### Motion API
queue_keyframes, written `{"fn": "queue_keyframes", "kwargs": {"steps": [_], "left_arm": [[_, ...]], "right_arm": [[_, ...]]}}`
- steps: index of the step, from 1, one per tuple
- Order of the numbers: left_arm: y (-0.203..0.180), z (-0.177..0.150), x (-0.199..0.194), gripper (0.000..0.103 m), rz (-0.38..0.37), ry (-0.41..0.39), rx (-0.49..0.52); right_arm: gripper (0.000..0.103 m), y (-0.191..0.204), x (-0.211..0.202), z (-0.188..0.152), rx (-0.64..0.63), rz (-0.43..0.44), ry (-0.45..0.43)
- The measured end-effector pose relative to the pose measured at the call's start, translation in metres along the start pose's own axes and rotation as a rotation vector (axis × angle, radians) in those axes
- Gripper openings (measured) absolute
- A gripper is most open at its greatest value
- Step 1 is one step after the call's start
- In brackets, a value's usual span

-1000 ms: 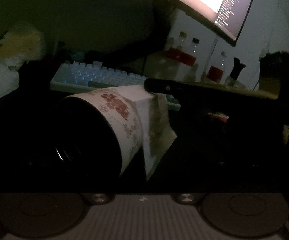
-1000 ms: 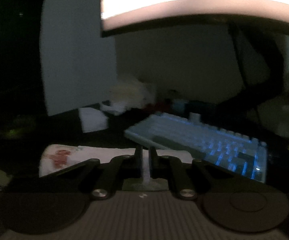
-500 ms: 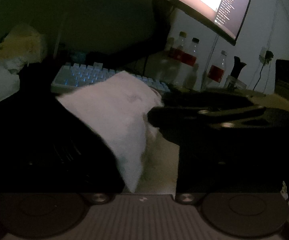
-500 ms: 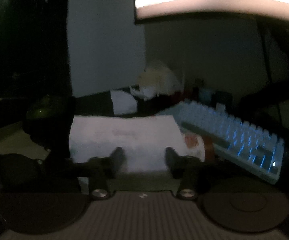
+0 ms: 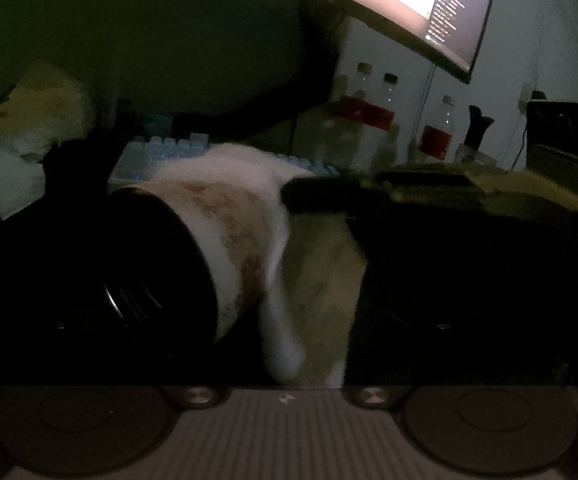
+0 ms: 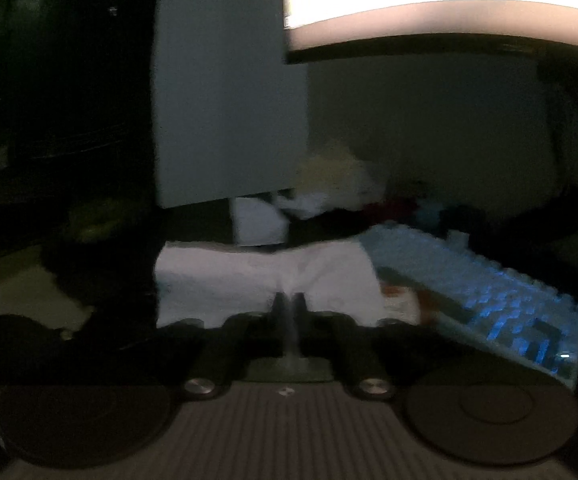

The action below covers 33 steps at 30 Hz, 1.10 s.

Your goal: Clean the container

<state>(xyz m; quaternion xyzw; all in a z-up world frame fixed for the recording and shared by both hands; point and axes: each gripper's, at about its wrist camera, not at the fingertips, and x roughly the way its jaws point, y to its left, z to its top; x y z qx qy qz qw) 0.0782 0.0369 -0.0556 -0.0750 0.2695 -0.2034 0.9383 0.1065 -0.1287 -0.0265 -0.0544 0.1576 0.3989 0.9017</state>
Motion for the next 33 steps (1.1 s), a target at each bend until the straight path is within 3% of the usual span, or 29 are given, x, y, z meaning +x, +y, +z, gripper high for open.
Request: {"fn": "queue_keyframes", "kwargs": {"steps": [4, 7, 10, 13, 19, 22, 26, 28, 30, 33], "left_arm": [[0.0, 0.001, 0.001, 0.103, 0.003, 0.004, 0.005], [0.0, 0.001, 0.001, 0.103, 0.001, 0.005, 0.004], [0.003, 0.001, 0.0, 0.103, -0.01, 0.003, -0.008], [0.004, 0.0, 0.0, 0.103, -0.013, 0.002, -0.009], [0.001, -0.001, 0.0, 0.103, -0.018, 0.012, 0.015], [-0.004, -0.002, -0.001, 0.103, -0.042, 0.028, 0.053], [-0.014, -0.011, -0.006, 0.103, -0.101, 0.029, 0.115], [-0.022, -0.017, -0.008, 0.103, -0.09, 0.022, 0.167], [-0.026, -0.019, -0.009, 0.103, -0.08, 0.026, 0.193], [-0.028, -0.018, -0.006, 0.103, -0.079, 0.034, 0.18]], "right_arm": [[0.004, -0.02, 0.014, 0.008, 0.082, -0.078, -0.002], [0.004, -0.021, 0.019, 0.013, 0.155, -0.082, 0.007], [0.004, 0.002, 0.014, 0.012, 0.135, 0.064, -0.013], [0.004, 0.011, 0.01, 0.014, 0.098, 0.1, -0.012], [0.004, -0.038, 0.015, 0.01, 0.17, -0.151, 0.018], [0.004, -0.037, 0.014, 0.012, 0.202, -0.115, 0.032], [0.005, 0.0, 0.004, 0.016, 0.155, 0.075, 0.032], [0.005, 0.012, 0.001, 0.02, 0.125, 0.129, 0.049], [0.005, 0.006, 0.0, 0.023, 0.119, 0.136, 0.08], [0.006, -0.016, 0.012, 0.029, 0.117, 0.048, 0.13]]}}
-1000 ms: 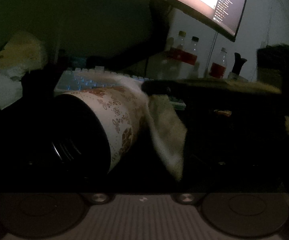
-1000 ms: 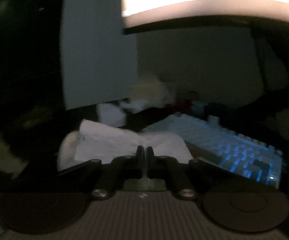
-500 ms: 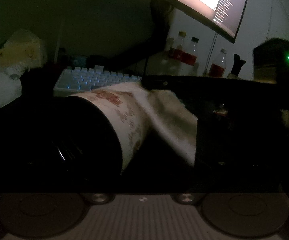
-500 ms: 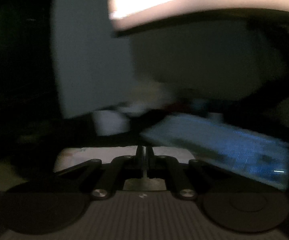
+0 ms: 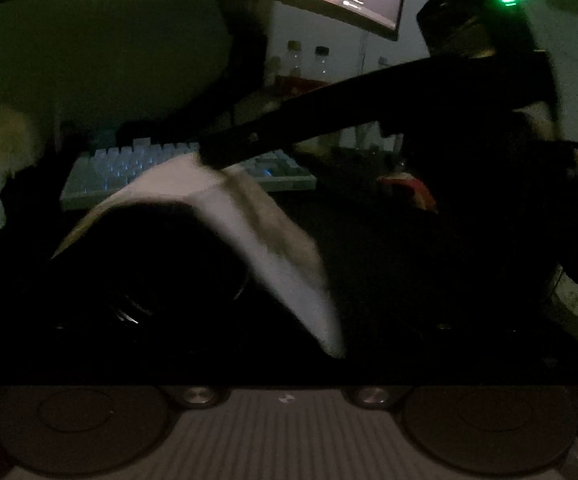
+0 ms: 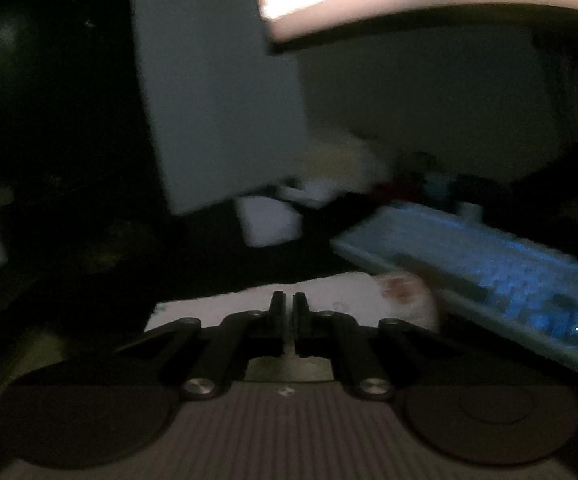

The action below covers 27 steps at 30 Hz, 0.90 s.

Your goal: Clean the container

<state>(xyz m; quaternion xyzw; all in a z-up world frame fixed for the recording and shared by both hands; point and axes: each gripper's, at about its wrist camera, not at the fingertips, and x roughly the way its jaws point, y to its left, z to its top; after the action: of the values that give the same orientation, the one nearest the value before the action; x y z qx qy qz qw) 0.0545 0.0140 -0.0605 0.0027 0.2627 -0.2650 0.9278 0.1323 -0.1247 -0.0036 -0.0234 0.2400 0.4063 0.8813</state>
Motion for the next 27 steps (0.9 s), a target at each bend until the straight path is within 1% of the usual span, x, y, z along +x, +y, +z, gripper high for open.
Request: {"fn": "queue_keyframes", "kwargs": {"steps": [2, 3, 5, 7, 8, 10, 12, 15, 17, 20, 23, 25, 26, 27], "left_arm": [[-0.002, 0.002, 0.001, 0.103, 0.017, 0.006, -0.007], [-0.004, 0.002, 0.002, 0.103, 0.025, 0.009, -0.009], [-0.006, 0.003, 0.003, 0.103, 0.039, 0.014, -0.005], [-0.005, 0.003, 0.003, 0.103, 0.039, 0.013, -0.007], [-0.005, 0.003, 0.003, 0.103, 0.038, 0.013, -0.009], [-0.005, 0.003, 0.003, 0.103, 0.036, 0.012, -0.011], [-0.006, 0.003, 0.004, 0.103, 0.038, 0.011, -0.01], [-0.008, 0.003, 0.004, 0.103, 0.042, 0.012, -0.008], [-0.008, 0.003, 0.005, 0.103, 0.043, 0.013, -0.008], [-0.007, 0.004, 0.005, 0.103, 0.039, 0.012, -0.011], [-0.006, 0.005, 0.005, 0.103, 0.037, 0.009, -0.013], [-0.005, 0.005, 0.005, 0.103, 0.041, 0.008, -0.014], [-0.006, 0.005, 0.006, 0.103, 0.043, 0.008, -0.013], [-0.006, 0.005, 0.006, 0.103, 0.046, 0.009, -0.01]], "right_arm": [[0.007, -0.012, 0.005, 0.006, 0.021, -0.033, 0.028], [0.007, -0.012, 0.003, 0.007, 0.024, -0.027, 0.041], [0.006, 0.001, 0.0, 0.009, -0.026, 0.014, 0.063], [0.006, 0.016, -0.003, 0.01, -0.077, 0.115, 0.081], [0.006, 0.022, -0.004, 0.011, -0.092, 0.145, 0.092], [0.006, 0.024, -0.003, 0.013, -0.109, 0.146, 0.107], [0.006, 0.016, 0.001, 0.017, -0.091, 0.114, 0.114], [0.006, -0.006, 0.013, 0.025, -0.055, 0.005, 0.124], [0.006, -0.018, 0.018, 0.027, -0.024, -0.038, 0.126], [0.006, -0.011, 0.013, 0.024, -0.022, -0.004, 0.119], [0.006, 0.012, 0.002, 0.02, -0.084, 0.132, 0.122], [0.006, 0.02, 0.002, 0.021, -0.111, 0.161, 0.132], [0.006, 0.019, 0.004, 0.023, -0.111, 0.16, 0.139], [0.006, 0.014, 0.007, 0.026, -0.1, 0.141, 0.143]]}}
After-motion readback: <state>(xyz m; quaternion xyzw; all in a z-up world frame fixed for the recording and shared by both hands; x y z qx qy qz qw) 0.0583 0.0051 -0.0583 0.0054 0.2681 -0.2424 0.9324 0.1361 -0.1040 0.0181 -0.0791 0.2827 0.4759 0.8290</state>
